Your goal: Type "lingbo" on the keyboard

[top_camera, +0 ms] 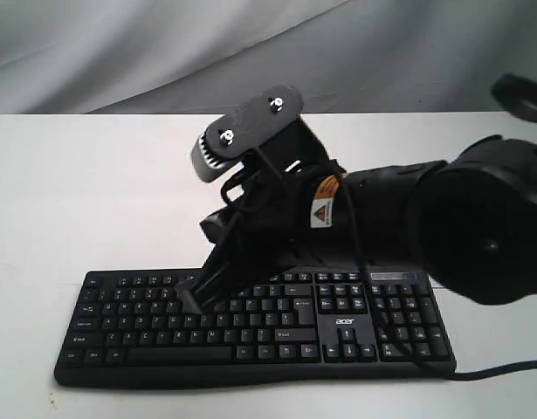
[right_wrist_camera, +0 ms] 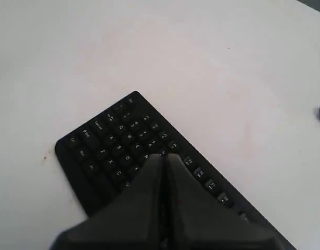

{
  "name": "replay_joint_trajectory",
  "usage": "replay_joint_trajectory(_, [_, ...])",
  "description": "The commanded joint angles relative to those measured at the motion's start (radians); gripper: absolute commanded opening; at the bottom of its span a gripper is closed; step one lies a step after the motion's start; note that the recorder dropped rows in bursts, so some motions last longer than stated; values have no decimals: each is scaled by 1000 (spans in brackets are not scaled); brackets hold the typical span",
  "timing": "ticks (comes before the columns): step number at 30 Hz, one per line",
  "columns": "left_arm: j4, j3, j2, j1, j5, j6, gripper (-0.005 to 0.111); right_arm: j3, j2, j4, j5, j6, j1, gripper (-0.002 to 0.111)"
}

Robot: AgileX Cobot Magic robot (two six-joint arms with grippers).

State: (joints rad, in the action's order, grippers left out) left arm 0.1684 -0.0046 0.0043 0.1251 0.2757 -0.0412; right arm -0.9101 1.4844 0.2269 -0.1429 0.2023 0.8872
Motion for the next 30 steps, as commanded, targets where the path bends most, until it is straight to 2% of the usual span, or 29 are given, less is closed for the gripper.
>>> replay_joint_trajectory(1, [-2, 5, -4, -7, -10, -4, 0, -5, 77, -44, 53, 7, 20, 0])
replay_joint_trajectory(7, [-2, 5, -4, -7, -10, -4, 0, 8, 201, -44, 195, 40, 20, 0])
replay_joint_trajectory(14, [-2, 5, -4, -7, -10, -4, 0, 149, 242, -40, 447, 35, 20, 0])
replay_joint_trajectory(30, [-2, 5, -4, -7, -10, -4, 0, 175, 362, -58, 461, 39, 10, 0])
